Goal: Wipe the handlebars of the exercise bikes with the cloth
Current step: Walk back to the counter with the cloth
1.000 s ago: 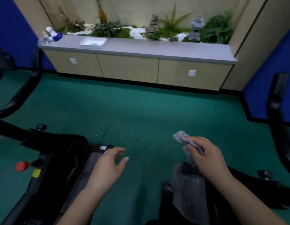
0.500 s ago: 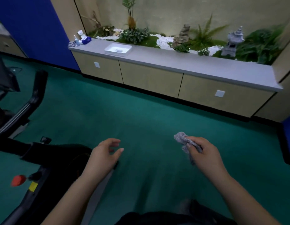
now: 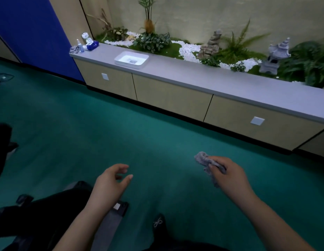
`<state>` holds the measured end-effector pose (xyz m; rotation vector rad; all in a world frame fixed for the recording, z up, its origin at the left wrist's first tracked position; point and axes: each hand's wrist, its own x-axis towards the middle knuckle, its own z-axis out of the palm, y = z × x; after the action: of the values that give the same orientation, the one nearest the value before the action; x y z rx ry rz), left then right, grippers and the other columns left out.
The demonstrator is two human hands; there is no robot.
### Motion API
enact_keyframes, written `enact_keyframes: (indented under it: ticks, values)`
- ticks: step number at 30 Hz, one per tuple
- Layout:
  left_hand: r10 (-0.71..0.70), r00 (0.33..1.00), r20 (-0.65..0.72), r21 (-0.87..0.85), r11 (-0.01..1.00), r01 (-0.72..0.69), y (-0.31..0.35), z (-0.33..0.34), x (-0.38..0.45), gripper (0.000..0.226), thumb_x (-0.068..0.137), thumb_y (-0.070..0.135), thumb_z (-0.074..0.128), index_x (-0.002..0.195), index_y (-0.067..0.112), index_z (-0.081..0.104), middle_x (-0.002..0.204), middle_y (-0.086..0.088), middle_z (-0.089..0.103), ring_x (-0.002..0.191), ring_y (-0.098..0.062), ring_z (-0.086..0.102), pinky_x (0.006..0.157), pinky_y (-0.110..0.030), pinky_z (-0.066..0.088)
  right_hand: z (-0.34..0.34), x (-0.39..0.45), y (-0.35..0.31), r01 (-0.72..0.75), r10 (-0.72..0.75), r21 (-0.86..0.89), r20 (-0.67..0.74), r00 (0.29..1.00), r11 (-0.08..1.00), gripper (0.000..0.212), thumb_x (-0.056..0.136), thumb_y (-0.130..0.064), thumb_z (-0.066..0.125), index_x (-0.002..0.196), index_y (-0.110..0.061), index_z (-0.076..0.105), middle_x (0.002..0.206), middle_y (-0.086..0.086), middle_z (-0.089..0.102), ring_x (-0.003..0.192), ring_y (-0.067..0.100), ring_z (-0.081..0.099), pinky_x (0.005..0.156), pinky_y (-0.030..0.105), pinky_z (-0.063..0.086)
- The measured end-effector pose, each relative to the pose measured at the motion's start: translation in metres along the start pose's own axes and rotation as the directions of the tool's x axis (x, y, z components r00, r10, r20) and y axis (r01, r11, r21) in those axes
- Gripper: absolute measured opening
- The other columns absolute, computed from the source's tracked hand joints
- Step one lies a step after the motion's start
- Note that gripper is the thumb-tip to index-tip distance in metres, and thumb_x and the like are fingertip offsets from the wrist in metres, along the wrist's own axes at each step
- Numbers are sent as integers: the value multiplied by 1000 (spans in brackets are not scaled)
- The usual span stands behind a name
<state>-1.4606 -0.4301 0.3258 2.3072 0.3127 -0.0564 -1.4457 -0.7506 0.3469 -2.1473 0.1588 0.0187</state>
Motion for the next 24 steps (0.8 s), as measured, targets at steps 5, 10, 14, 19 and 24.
enact_keyframes:
  ticks: [5, 10, 14, 19, 24]
  values:
    - [52, 998, 28, 19, 998, -53, 17, -11, 94, 26, 77, 24, 74, 101, 25, 64, 91, 12, 66, 79, -4, 63, 73, -21, 45, 12, 85, -34, 47, -49, -60, -33, 998, 997, 22, 88, -8, 60, 96, -25, 71, 95, -13, 64, 88, 1, 56, 71, -4, 34]
    - [120, 991, 54, 27, 992, -121, 38, -22, 174, 26, 77, 24, 74, 98, 32, 61, 91, 14, 65, 78, -1, 62, 69, -14, 42, 25, 156, -54, 26, -29, -46, -74, 997, 999, 22, 87, -8, 61, 98, -24, 71, 97, -10, 65, 88, 6, 58, 69, -5, 34]
    - [105, 994, 40, -4, 995, -105, 45, -22, 230, 26, 77, 23, 74, 96, 34, 60, 91, 14, 65, 78, -2, 62, 73, -20, 46, 39, 217, -62, 6, -7, -22, -50, 999, 1000, 24, 88, -8, 59, 89, -31, 67, 92, -11, 66, 70, -7, 58, 60, 0, 40]
    - [47, 999, 20, 11, 999, -47, 44, -17, 308, 25, 77, 23, 74, 98, 30, 62, 92, 14, 65, 80, -2, 62, 75, -24, 48, 62, 314, -67, -2, 3, -6, 13, 1000, 1000, 21, 90, -13, 57, 95, -30, 68, 94, -3, 68, 64, 7, 62, 49, 13, 46]
    - [-33, 999, -3, 7, 999, 34, 53, -23, 395, 25, 77, 23, 73, 100, 27, 63, 93, 16, 64, 82, 0, 61, 72, -20, 44, 85, 423, -91, 29, -25, -30, 120, 992, 999, 20, 92, -15, 53, 94, -25, 70, 78, 1, 65, 48, 4, 57, 48, 25, 48]
